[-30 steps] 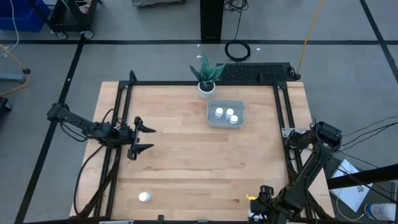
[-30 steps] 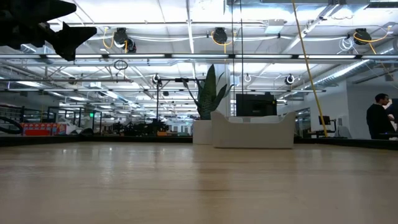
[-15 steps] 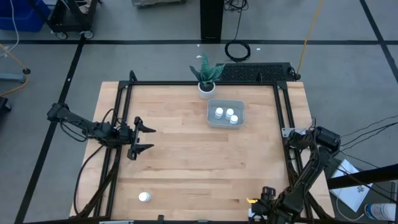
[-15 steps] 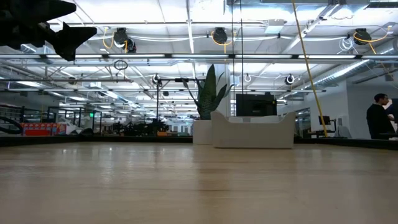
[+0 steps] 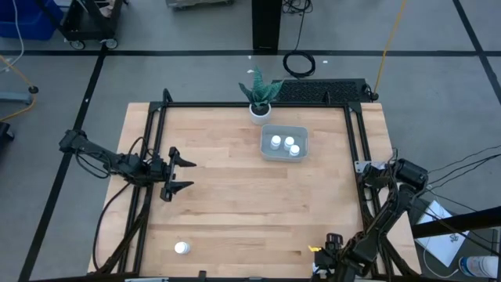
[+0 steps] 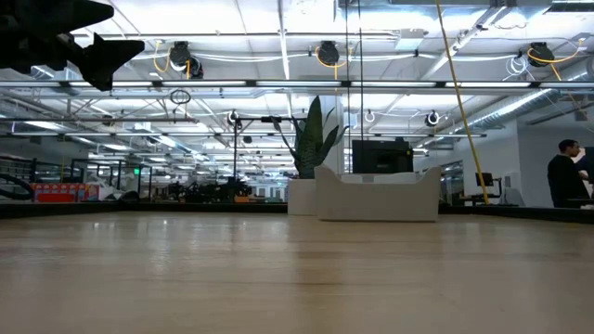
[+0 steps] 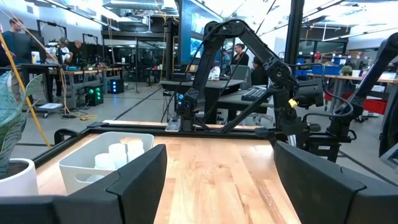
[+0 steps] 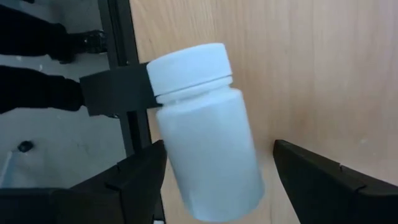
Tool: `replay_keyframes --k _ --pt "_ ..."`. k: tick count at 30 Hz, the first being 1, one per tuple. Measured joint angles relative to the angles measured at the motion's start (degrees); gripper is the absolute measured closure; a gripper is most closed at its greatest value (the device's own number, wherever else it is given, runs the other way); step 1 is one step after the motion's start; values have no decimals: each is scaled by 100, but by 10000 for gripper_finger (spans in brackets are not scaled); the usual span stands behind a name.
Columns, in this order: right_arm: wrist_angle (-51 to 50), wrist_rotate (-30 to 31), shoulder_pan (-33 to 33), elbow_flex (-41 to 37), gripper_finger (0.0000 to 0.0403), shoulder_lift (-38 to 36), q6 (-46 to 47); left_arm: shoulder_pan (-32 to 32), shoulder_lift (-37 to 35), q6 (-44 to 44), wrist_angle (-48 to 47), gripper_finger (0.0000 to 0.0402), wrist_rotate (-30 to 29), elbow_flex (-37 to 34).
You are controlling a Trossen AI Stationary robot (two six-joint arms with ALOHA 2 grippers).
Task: Pick and place pill bottles into a basket
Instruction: Put the white pill bottle into the gray bin
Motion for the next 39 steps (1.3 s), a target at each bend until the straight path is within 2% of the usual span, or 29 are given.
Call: replay_keyframes --k 8,19,28,39 --pt "88 -1 -32 -69 131 -7 -479 0 0 -1 0 96 0 0" --pt "246 27 -296 -73 237 -4 -829 0 0 -1 0 93 0 0" --pt "-1 140 -840 -73 226 -13 -1130 0 0 -1 -2 93 0 0" --pt "15 303 -1935 -73 231 -17 -2263 0 2 -1 -1 90 0 0"
